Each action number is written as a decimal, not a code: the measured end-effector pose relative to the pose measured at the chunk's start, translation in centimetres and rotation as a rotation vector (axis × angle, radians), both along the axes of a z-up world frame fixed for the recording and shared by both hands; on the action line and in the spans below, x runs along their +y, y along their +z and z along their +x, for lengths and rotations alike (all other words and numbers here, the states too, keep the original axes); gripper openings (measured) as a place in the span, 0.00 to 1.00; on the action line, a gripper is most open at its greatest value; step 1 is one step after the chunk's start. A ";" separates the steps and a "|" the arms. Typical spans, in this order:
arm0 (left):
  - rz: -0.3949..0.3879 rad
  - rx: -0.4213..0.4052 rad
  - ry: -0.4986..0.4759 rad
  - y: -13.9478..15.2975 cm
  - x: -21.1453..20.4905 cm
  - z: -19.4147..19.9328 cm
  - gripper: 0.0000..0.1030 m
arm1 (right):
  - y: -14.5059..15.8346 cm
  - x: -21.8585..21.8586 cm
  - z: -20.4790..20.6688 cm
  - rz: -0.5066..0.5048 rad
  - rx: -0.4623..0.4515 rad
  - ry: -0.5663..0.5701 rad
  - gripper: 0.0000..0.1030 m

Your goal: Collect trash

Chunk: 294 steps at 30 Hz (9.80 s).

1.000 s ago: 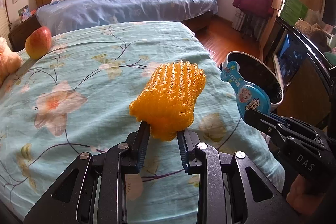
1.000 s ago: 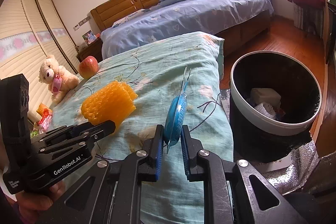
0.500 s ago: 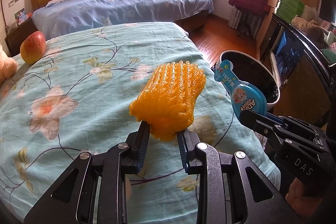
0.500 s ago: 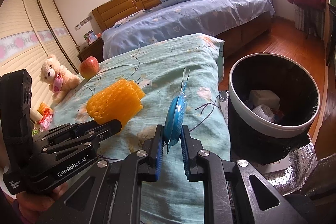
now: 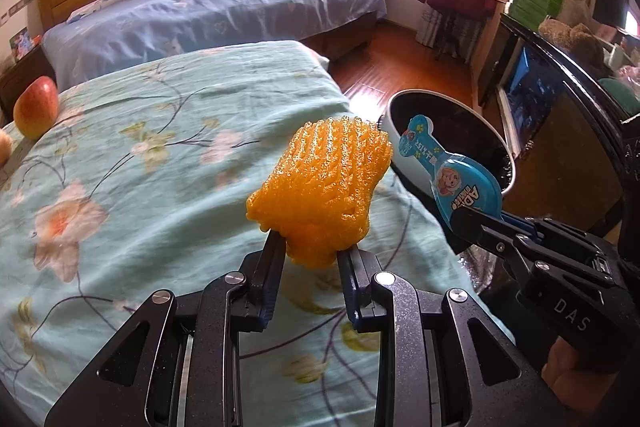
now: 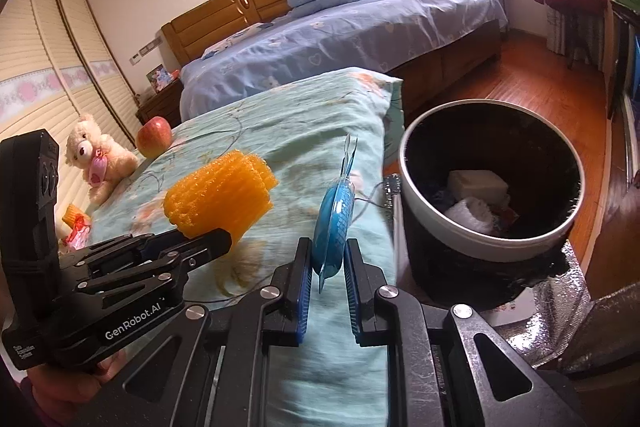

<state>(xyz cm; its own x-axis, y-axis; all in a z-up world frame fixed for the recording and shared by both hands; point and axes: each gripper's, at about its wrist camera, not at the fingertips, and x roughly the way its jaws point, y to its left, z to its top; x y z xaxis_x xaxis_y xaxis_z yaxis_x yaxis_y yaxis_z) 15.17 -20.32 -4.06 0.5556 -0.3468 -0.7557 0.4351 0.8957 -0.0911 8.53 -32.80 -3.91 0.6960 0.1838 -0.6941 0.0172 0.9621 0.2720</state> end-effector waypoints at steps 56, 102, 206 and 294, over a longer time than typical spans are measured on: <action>0.059 -0.029 -0.151 0.6 -9.1 1.2 0.24 | -0.3 -9.1 0.0 0.021 -0.003 -0.176 0.15; 0.111 -0.044 -0.219 0.8 -15.2 3.6 0.24 | 0.2 -12.1 2.6 0.002 0.003 -0.203 0.14; -0.021 -0.497 0.391 5.1 12.9 -14.3 1.00 | 3.7 6.3 -8.2 -0.194 -0.381 -0.053 1.00; -0.037 -0.476 0.398 4.9 12.8 -14.3 1.00 | 4.0 7.9 -8.5 -0.199 -0.381 -0.031 1.00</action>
